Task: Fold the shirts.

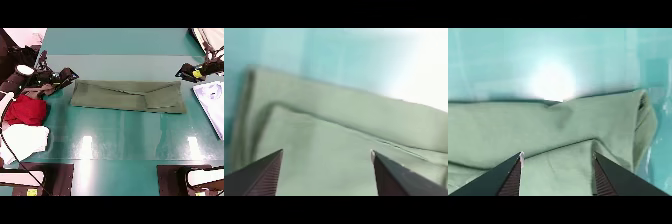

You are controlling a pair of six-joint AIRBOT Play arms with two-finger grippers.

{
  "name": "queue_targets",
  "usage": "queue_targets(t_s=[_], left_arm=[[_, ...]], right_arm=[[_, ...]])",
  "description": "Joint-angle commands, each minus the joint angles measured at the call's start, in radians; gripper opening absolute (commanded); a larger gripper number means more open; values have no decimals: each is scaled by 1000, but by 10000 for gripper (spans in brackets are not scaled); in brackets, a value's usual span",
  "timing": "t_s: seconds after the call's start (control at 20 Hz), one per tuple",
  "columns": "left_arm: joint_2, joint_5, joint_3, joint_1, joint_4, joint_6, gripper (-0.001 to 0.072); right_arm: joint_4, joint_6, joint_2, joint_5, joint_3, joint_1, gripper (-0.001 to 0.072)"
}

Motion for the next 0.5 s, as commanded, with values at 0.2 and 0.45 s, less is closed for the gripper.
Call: queue_targets(t_s=[0.2,0.45], left_arm=[[-3,-259,55,-3,-40,89,34],[-3,-269,55,-80,-36,89,34]], right_arm=[[44,-153,-6,235,-11,-201,593],[166,-256,-87,272,-93,-255,711]])
